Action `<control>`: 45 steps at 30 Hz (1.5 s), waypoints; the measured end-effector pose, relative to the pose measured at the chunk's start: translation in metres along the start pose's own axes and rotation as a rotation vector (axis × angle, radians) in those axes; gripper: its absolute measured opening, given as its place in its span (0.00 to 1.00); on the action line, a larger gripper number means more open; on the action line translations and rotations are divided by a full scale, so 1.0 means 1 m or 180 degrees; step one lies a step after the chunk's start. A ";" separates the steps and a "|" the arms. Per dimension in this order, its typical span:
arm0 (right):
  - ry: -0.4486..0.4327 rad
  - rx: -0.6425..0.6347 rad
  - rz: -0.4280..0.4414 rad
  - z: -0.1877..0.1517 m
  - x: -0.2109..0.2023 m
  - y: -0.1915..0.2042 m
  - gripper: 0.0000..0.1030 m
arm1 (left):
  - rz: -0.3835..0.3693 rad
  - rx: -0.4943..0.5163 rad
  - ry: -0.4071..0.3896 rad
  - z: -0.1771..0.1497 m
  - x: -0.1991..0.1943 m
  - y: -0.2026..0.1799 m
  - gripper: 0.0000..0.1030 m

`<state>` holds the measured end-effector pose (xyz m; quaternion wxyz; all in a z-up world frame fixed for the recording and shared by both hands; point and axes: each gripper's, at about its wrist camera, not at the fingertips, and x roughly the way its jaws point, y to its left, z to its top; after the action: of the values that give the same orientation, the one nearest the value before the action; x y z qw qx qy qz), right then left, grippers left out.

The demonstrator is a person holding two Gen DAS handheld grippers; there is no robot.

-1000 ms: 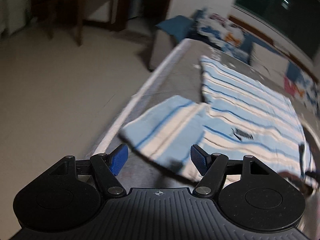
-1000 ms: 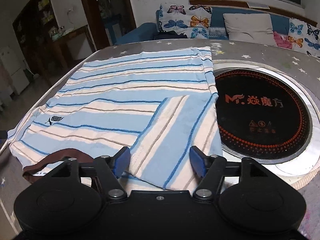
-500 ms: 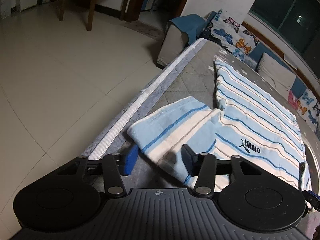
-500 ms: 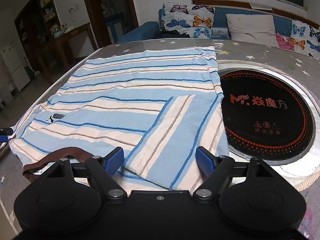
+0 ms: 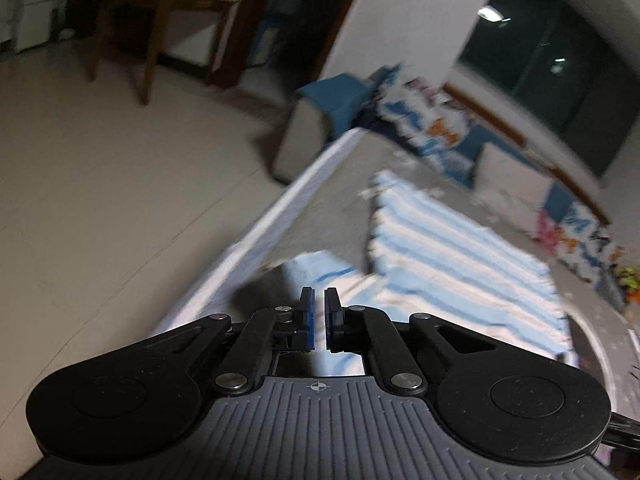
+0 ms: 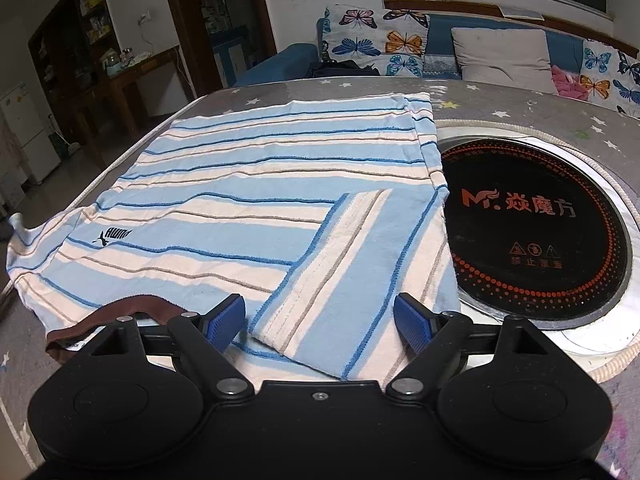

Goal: Fold clothes

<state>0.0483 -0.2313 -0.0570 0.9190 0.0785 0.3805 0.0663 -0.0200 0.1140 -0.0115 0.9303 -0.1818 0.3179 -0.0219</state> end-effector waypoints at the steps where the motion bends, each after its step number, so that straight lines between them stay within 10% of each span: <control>1: 0.0001 -0.0004 -0.0001 0.000 0.000 0.000 0.81 | -0.0082 0.0048 -0.0018 0.001 -0.001 -0.006 0.05; 5: 0.0000 0.0007 0.0001 0.001 0.001 -0.002 0.82 | -0.0369 0.0236 0.0001 -0.003 0.000 -0.034 0.05; 10: 0.0005 0.0000 0.0016 0.001 0.001 0.000 0.82 | -0.0032 0.0125 0.0030 -0.010 0.003 -0.029 0.07; 16: 0.0005 -0.0009 0.0032 0.000 0.002 0.001 0.84 | 0.0436 -0.0401 0.0121 -0.013 0.007 0.017 0.32; 34: 0.0009 -0.0030 0.0026 0.000 0.004 0.002 0.86 | 0.0588 -0.1229 0.0349 -0.013 0.011 0.071 0.37; 45: 0.0004 -0.0040 0.0017 0.000 0.004 0.002 0.86 | 0.0489 -0.0988 0.0258 -0.008 0.013 0.056 0.04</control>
<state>0.0506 -0.2285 -0.0590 0.9191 0.0738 0.3805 0.0712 -0.0184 0.1617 -0.0448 0.8764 -0.2974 0.3677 0.0913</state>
